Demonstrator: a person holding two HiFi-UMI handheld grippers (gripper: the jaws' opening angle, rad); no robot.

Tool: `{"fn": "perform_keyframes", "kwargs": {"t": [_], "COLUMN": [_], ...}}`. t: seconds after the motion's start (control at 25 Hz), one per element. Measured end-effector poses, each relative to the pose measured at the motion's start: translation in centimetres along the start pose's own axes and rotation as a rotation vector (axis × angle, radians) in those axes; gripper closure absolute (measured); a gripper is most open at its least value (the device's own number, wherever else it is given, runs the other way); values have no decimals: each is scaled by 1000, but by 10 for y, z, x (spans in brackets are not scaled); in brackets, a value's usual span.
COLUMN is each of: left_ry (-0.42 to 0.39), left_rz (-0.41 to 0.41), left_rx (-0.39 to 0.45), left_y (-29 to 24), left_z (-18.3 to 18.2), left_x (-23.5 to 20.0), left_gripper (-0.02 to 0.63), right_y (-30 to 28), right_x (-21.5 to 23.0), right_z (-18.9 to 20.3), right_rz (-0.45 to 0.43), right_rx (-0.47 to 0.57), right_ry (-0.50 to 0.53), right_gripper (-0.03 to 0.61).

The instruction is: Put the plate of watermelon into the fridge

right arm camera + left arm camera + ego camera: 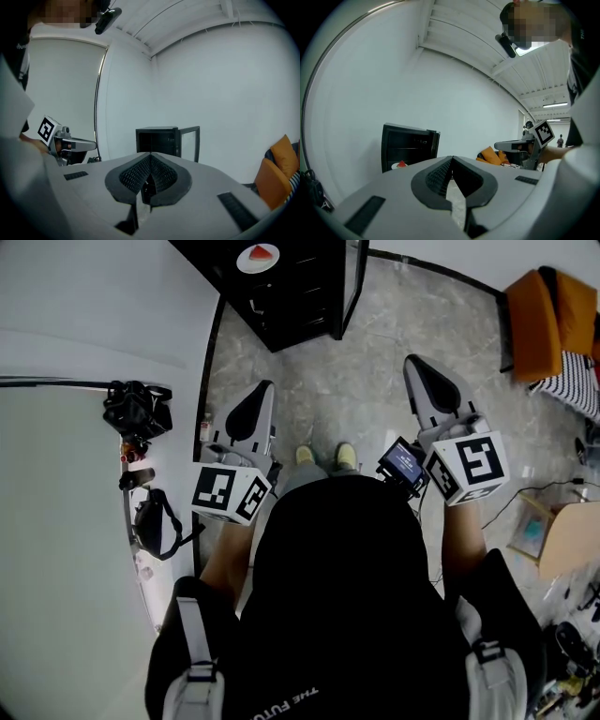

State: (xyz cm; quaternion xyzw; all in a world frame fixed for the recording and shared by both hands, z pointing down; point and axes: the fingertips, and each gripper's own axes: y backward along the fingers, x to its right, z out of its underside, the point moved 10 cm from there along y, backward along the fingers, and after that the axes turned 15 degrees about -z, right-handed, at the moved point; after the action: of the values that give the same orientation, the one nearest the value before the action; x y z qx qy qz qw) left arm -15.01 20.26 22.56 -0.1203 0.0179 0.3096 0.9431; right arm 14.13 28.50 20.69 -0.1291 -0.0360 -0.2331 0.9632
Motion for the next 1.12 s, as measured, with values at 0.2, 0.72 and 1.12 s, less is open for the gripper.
{"fn": "perform_keyframes", "kwargs": {"t": [0.2, 0.72, 1.12], "left_ry": [7, 15, 4], "left_rz": [38, 48, 69], "left_rx": [-3, 10, 13], "left_y": [2, 3, 3], "left_z": [-5, -9, -9], "left_x": [-22, -63, -66], "left_gripper": [604, 604, 604], "right_y": [-15, -44, -54], "right_x": [-19, -42, -50], "right_z": [-6, -15, -18], "right_rz": [34, 68, 65], "right_rx": [-9, -34, -44], "right_ry": [-8, 6, 13], "right_gripper": [569, 569, 569]}}
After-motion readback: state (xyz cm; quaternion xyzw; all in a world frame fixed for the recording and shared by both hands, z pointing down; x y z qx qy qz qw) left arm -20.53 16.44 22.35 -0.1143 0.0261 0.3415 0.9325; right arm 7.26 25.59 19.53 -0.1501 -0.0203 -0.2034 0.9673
